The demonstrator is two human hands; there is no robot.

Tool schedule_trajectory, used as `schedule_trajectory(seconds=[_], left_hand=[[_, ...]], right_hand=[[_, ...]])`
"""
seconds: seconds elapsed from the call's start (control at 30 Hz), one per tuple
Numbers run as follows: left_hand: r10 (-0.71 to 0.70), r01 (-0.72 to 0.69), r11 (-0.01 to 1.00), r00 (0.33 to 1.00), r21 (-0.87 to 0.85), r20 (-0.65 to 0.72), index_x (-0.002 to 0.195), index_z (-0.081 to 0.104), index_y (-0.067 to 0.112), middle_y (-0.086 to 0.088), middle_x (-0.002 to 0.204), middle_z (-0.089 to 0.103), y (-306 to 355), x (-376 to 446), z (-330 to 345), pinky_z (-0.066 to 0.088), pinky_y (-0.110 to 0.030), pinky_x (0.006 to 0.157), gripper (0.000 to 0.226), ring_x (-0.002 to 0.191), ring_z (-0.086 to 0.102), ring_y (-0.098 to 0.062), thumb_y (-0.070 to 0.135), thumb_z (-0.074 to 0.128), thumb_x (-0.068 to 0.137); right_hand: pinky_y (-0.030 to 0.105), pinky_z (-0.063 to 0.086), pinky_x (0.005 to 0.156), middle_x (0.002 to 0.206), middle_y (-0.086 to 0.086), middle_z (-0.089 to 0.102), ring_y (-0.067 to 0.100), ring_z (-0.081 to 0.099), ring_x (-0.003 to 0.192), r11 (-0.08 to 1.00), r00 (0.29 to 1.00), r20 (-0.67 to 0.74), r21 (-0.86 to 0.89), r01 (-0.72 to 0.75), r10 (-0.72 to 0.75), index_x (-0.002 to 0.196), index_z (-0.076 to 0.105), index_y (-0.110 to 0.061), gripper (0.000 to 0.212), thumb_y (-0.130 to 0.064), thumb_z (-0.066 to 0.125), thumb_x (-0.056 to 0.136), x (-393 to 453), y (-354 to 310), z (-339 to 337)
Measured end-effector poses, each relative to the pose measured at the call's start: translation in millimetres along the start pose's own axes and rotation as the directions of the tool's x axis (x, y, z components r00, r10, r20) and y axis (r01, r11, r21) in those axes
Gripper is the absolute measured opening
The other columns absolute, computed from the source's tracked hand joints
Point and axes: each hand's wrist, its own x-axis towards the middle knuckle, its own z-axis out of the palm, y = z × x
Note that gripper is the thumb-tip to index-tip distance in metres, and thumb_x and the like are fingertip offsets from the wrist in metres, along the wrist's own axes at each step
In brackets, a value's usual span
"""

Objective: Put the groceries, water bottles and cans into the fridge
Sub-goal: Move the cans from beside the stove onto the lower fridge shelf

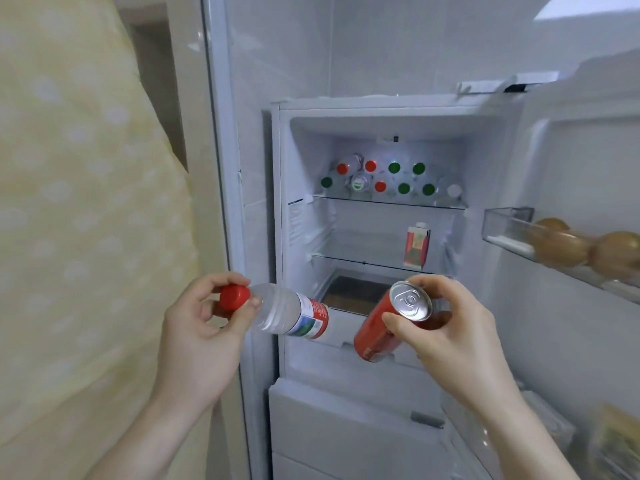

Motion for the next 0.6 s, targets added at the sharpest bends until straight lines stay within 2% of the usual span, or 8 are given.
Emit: schedule_trajectory(seconds=[0.07, 0.17, 0.27, 0.43, 0.5, 0.6], left_hand=[[0.046, -0.046, 0.999, 0.999, -0.018, -0.005, 0.093, 0.069, 0.026, 0.011, 0.088, 0.070, -1.8, 22.7, 20.6, 0.057, -0.034, 0.082, 0.028, 0.077, 0.066, -0.018, 0.001, 0.077, 0.084], [0.118, -0.117, 0.993, 0.993, -0.032, 0.004, 0.094, 0.068, 0.028, 0.006, 0.093, 0.070, -6.3, 56.3, 50.7, 0.056, -0.031, 0.074, 0.027, 0.079, 0.066, -0.019, 0.005, 0.078, 0.084], [0.180, -0.178, 0.983, 0.983, -0.044, 0.030, 0.095, 0.068, 0.031, 0.003, 0.097, 0.070, -12.6, 90.5, 84.4, 0.051, -0.019, 0.070, 0.026, 0.081, 0.066, -0.020, 0.010, 0.080, 0.084], [0.351, -0.341, 0.935, 0.930, -0.097, 0.106, 0.094, 0.065, 0.035, 0.009, 0.103, 0.064, -19.7, 138.5, 147.9, 0.052, -0.015, 0.066, 0.031, 0.089, 0.063, -0.015, 0.009, 0.079, 0.085], [0.428, -0.412, 0.902, 0.894, -0.132, 0.133, 0.097, 0.065, 0.030, 0.013, 0.103, 0.060, -22.5, 155.6, 173.0, 0.054, -0.017, 0.068, 0.029, 0.094, 0.061, -0.011, 0.006, 0.078, 0.086], [0.536, -0.513, 0.842, 0.832, -0.170, 0.146, 0.102, 0.065, 0.021, 0.008, 0.106, 0.057, -30.8, 184.7, 210.0, 0.051, -0.015, 0.072, 0.025, 0.099, 0.059, -0.008, 0.004, 0.077, 0.086]], right_hand=[[0.040, 0.059, 0.082, 0.103, -0.020, 0.067, 0.006, 0.069, 0.090, 1.000, 0.999, -0.038, 0.014, -0.001, 0.002, 0.102, 0.066, -0.041, 0.042, -0.031, 0.090, 0.069, 21.5, 6.6, 2.4], [0.039, 0.059, 0.082, 0.101, -0.020, 0.066, 0.003, 0.067, 0.091, 1.000, 0.997, -0.082, -0.005, 0.006, -0.007, 0.102, 0.066, -0.040, 0.040, -0.033, 0.089, 0.070, 51.1, 15.0, 4.8], [0.033, 0.057, 0.084, 0.101, -0.020, 0.065, 0.001, 0.064, 0.095, 0.998, 0.992, -0.121, -0.053, 0.014, -0.020, 0.100, 0.066, -0.040, 0.038, -0.033, 0.088, 0.071, 76.0, 23.1, 6.0], [0.033, 0.058, 0.078, 0.100, -0.022, 0.063, 0.003, 0.064, 0.091, 0.988, 0.987, -0.154, -0.154, 0.011, -0.035, 0.104, 0.063, -0.043, 0.041, -0.038, 0.087, 0.071, 100.1, 38.9, 12.7], [0.029, 0.056, 0.074, 0.100, -0.024, 0.062, 0.003, 0.064, 0.088, 0.981, 0.986, -0.165, -0.195, 0.001, -0.034, 0.103, 0.062, -0.045, 0.042, -0.039, 0.087, 0.070, 106.9, 43.8, 17.0], [0.023, 0.051, 0.069, 0.100, -0.023, 0.063, 0.004, 0.065, 0.081, 0.972, 0.983, -0.184, -0.233, -0.026, -0.018, 0.101, 0.063, -0.044, 0.042, -0.038, 0.089, 0.069, 115.8, 49.1, 22.9]])
